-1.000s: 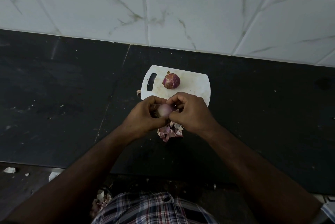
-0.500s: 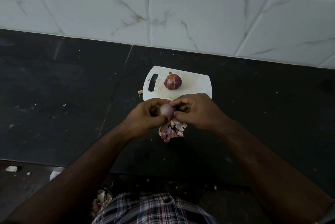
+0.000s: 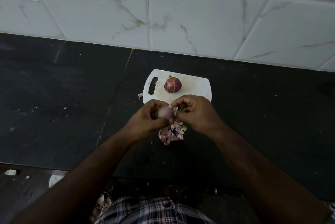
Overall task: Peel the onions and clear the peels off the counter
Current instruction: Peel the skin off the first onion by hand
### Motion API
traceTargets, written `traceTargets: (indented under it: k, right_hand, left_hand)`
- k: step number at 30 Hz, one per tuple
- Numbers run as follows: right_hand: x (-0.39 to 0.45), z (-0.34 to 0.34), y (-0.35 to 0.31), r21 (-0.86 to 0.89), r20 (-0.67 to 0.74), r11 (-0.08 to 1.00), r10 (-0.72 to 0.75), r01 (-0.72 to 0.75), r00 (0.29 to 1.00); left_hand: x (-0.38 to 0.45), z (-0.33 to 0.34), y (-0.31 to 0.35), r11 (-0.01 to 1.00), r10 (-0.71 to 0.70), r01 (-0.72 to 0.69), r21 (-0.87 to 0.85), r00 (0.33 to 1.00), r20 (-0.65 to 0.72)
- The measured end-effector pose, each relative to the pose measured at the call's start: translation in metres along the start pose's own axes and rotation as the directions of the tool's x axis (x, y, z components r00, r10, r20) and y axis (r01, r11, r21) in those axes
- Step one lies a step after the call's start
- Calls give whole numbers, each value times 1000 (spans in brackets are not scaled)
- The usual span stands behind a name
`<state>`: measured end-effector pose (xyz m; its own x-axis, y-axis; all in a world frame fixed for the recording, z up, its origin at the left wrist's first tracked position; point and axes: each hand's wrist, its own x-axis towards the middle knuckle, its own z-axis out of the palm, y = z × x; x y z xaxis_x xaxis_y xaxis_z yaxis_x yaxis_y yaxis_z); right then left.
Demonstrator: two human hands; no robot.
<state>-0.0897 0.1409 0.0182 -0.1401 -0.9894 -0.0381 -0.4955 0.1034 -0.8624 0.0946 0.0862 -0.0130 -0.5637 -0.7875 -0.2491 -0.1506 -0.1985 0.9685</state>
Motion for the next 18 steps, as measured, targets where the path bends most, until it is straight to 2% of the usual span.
traceTargets:
  k: [2, 4, 7, 18]
  right_hand:
    - [-1, 5, 1, -11, -55, 1000, -12, 11, 998]
    - [-1, 8, 0, -23, -85, 1000, -14, 12, 996]
    - [-1, 7, -1, -24, -86, 1000, -12, 10, 996]
    - [2, 18, 4, -156, -70, 987, -42, 31, 997]
  left_hand:
    - [1, 1, -2, 1000, 21, -21, 15, 999, -36]
    - [0, 1, -2, 997, 18, -19, -77, 1000, -15]
    - [-2, -1, -1, 975, 19, -10, -221, 999, 40]
    - [-2, -6, -14, 873, 18, 30, -486, 995, 94]
